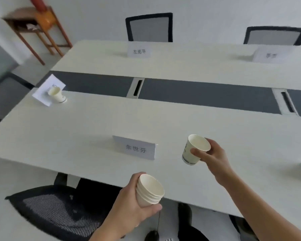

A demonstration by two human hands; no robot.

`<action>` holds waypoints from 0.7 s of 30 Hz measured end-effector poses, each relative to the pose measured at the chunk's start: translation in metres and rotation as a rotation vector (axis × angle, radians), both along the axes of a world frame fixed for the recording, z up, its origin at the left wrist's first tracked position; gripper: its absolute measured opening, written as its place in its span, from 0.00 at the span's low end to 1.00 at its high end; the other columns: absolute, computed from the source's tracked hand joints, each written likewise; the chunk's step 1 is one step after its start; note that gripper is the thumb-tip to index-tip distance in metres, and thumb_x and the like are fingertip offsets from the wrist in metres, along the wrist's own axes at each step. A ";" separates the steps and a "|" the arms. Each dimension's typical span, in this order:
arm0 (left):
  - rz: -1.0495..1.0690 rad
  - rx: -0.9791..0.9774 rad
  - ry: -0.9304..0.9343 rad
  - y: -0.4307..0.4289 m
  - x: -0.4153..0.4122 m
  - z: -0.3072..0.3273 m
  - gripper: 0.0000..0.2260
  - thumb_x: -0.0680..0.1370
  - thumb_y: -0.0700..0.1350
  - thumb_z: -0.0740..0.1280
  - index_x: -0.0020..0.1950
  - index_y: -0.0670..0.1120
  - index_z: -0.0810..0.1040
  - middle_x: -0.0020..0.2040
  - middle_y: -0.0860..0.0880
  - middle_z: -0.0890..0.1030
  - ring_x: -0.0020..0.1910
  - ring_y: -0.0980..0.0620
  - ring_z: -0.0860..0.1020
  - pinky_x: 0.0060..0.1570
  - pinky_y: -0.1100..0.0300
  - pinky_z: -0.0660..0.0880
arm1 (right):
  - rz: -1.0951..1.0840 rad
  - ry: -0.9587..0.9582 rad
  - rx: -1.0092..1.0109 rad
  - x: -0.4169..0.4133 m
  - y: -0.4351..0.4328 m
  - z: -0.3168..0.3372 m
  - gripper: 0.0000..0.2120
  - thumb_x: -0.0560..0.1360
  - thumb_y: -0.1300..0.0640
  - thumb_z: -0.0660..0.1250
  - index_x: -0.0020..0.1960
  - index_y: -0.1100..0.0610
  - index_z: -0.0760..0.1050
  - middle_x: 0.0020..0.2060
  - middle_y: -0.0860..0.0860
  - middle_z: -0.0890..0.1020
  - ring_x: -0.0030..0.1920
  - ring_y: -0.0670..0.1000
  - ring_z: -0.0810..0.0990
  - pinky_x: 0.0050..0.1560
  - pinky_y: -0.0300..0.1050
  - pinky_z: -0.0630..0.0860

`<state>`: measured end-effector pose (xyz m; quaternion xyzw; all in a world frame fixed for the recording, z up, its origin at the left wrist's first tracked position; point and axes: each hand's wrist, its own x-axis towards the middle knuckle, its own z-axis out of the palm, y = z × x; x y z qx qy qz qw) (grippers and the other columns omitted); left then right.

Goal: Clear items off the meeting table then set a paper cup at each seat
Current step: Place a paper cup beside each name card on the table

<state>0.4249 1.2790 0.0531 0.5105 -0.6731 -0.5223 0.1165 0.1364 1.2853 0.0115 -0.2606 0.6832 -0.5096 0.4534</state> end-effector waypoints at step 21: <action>0.624 0.122 -0.085 -0.004 -0.020 -0.033 0.33 0.60 0.48 0.82 0.60 0.61 0.71 0.50 0.61 0.81 0.45 0.59 0.81 0.45 0.64 0.79 | 0.433 0.558 0.147 0.039 -0.272 -0.125 0.32 0.66 0.46 0.75 0.64 0.53 0.65 0.52 0.53 0.81 0.54 0.58 0.78 0.48 0.50 0.76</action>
